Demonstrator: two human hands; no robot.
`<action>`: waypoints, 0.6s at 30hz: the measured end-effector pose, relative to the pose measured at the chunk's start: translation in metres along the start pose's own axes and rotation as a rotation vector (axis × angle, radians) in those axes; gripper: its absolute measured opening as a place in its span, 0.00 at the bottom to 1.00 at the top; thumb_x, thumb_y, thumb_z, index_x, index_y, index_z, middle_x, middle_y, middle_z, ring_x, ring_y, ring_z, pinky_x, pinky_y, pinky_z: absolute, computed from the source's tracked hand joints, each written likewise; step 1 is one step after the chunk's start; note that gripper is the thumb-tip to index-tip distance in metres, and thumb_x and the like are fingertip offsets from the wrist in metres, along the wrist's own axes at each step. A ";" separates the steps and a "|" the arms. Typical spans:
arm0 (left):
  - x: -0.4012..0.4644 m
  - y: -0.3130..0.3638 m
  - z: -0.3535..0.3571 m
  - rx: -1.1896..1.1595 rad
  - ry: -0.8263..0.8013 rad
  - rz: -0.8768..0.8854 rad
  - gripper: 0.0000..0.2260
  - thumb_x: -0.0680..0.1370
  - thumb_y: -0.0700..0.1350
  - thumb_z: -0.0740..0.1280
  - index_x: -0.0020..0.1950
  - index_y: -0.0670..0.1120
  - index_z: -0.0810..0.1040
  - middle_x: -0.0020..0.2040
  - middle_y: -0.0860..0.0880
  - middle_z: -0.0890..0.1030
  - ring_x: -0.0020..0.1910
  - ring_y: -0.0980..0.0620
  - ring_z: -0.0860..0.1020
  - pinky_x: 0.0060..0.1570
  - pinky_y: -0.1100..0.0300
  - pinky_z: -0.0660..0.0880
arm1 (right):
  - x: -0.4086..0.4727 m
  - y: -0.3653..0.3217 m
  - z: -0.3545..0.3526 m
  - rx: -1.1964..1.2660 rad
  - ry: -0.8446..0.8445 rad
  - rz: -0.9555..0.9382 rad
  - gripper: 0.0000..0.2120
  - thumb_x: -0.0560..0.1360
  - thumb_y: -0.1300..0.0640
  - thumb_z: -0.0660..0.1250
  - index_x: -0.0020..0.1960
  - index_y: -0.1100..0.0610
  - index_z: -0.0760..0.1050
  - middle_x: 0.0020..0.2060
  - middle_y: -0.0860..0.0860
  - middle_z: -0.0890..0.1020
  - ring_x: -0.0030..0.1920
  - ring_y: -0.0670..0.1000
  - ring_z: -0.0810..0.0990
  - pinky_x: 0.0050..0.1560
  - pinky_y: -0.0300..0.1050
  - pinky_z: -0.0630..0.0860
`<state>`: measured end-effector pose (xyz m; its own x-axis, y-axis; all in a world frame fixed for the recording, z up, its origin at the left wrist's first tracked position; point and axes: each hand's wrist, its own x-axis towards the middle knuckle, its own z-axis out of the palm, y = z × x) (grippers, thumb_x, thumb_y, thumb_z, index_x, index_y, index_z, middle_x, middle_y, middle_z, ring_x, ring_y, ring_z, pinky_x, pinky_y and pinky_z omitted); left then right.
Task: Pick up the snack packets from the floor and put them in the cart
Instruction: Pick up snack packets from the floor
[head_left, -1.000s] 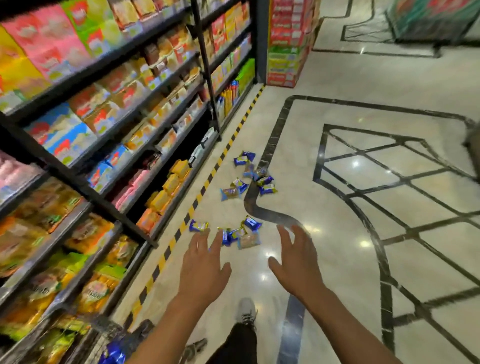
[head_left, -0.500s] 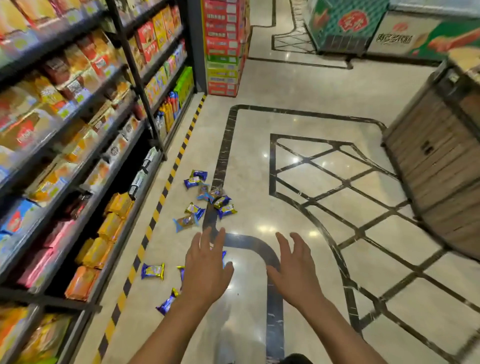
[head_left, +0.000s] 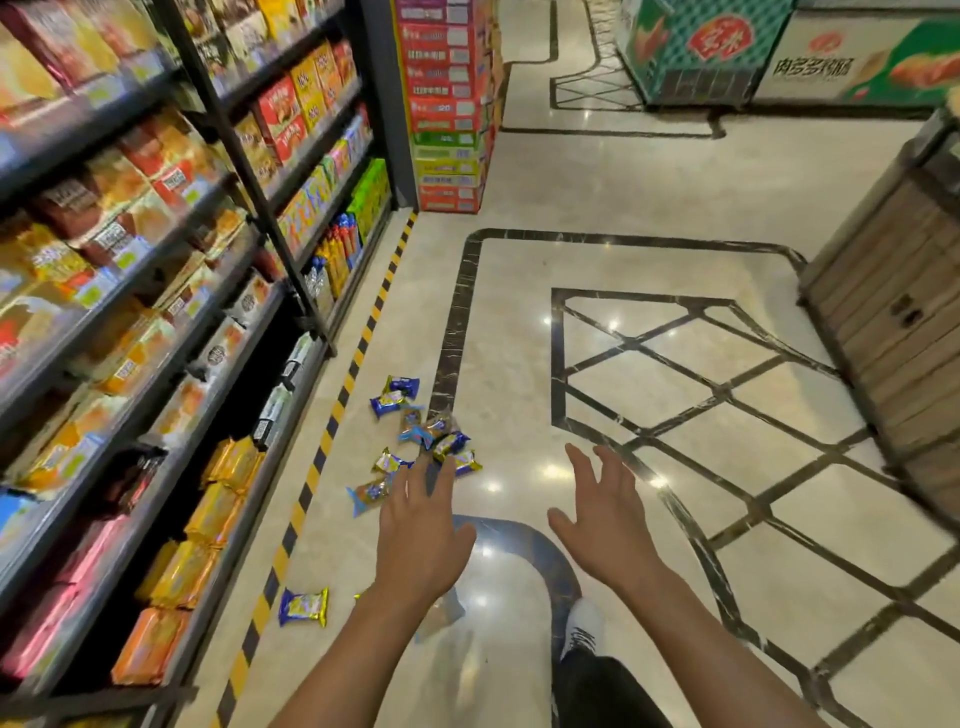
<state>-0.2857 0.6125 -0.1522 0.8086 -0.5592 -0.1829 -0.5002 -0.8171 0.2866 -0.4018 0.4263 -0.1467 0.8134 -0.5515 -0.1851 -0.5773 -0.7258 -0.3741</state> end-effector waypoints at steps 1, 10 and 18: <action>0.014 0.006 -0.002 0.013 0.012 -0.018 0.35 0.79 0.55 0.62 0.81 0.53 0.48 0.81 0.45 0.51 0.79 0.41 0.48 0.74 0.47 0.57 | 0.017 0.005 -0.002 -0.007 -0.003 -0.019 0.38 0.77 0.44 0.63 0.80 0.49 0.47 0.77 0.58 0.50 0.76 0.58 0.50 0.75 0.51 0.53; 0.149 0.079 -0.015 0.033 0.007 -0.168 0.36 0.80 0.58 0.61 0.81 0.55 0.44 0.81 0.45 0.44 0.80 0.41 0.44 0.75 0.44 0.54 | 0.184 0.045 -0.061 -0.155 -0.064 -0.204 0.42 0.74 0.41 0.64 0.80 0.49 0.45 0.77 0.58 0.53 0.76 0.60 0.55 0.74 0.58 0.58; 0.254 0.107 -0.043 0.022 0.082 -0.203 0.36 0.80 0.58 0.62 0.82 0.53 0.46 0.81 0.44 0.48 0.79 0.41 0.46 0.74 0.46 0.55 | 0.296 0.055 -0.099 -0.131 -0.047 -0.274 0.41 0.74 0.43 0.65 0.79 0.51 0.48 0.75 0.59 0.56 0.74 0.60 0.57 0.73 0.55 0.58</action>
<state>-0.1211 0.3888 -0.1278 0.9153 -0.3705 -0.1579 -0.3305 -0.9151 0.2310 -0.1997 0.1824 -0.1325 0.9408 -0.3103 -0.1361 -0.3375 -0.8935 -0.2963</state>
